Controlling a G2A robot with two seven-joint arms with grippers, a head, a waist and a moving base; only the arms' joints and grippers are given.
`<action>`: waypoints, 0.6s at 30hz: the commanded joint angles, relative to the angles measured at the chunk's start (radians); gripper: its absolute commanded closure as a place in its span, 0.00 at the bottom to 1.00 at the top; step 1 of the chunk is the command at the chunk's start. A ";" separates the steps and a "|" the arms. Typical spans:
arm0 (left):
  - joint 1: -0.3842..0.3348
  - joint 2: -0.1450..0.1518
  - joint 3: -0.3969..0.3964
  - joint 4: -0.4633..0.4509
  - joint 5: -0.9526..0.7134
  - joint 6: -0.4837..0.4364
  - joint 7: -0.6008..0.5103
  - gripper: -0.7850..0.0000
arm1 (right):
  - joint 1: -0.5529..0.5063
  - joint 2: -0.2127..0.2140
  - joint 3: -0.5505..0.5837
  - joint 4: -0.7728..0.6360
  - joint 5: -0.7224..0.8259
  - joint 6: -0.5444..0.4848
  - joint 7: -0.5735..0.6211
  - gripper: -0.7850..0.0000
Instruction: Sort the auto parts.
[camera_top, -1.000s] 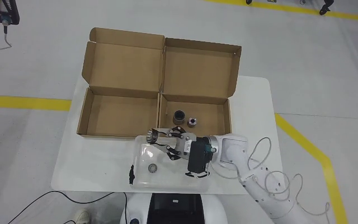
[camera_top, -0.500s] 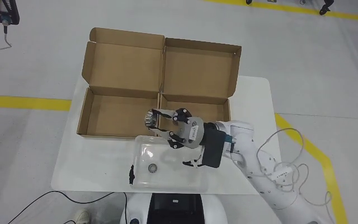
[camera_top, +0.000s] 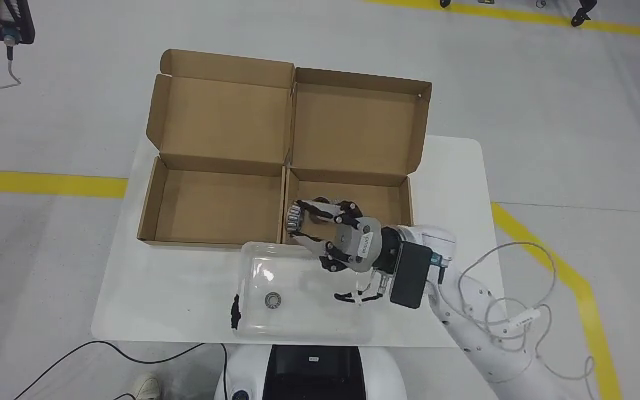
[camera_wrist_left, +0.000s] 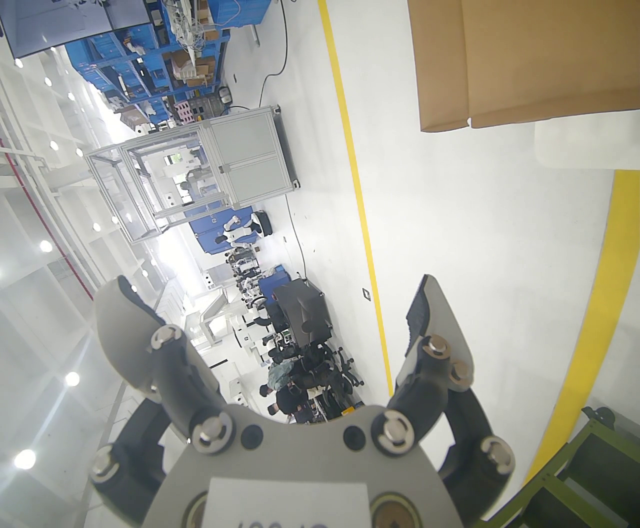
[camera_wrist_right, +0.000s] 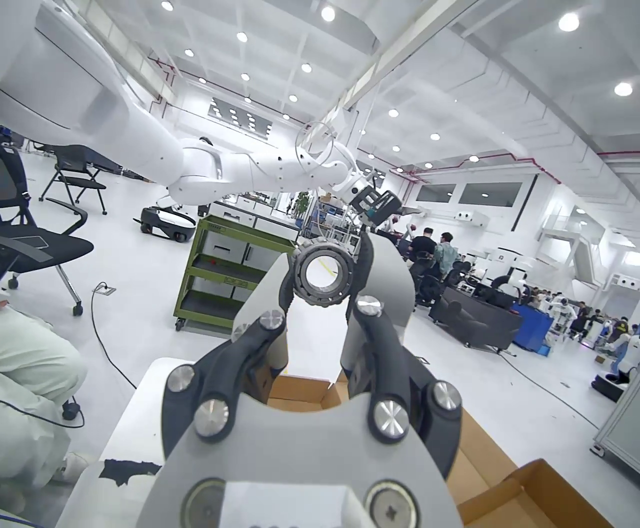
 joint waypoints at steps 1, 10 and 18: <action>0.000 0.000 0.000 0.000 0.000 0.000 0.000 0.00 | -0.006 0.002 0.008 0.003 0.001 0.001 0.027 1.00; 0.000 0.000 0.000 0.000 0.000 0.000 0.000 0.00 | 0.027 -0.009 -0.025 0.032 0.055 -0.014 0.100 1.00; 0.000 0.000 0.000 0.000 0.000 0.000 0.000 0.00 | 0.095 -0.028 -0.073 0.114 0.123 -0.030 0.278 1.00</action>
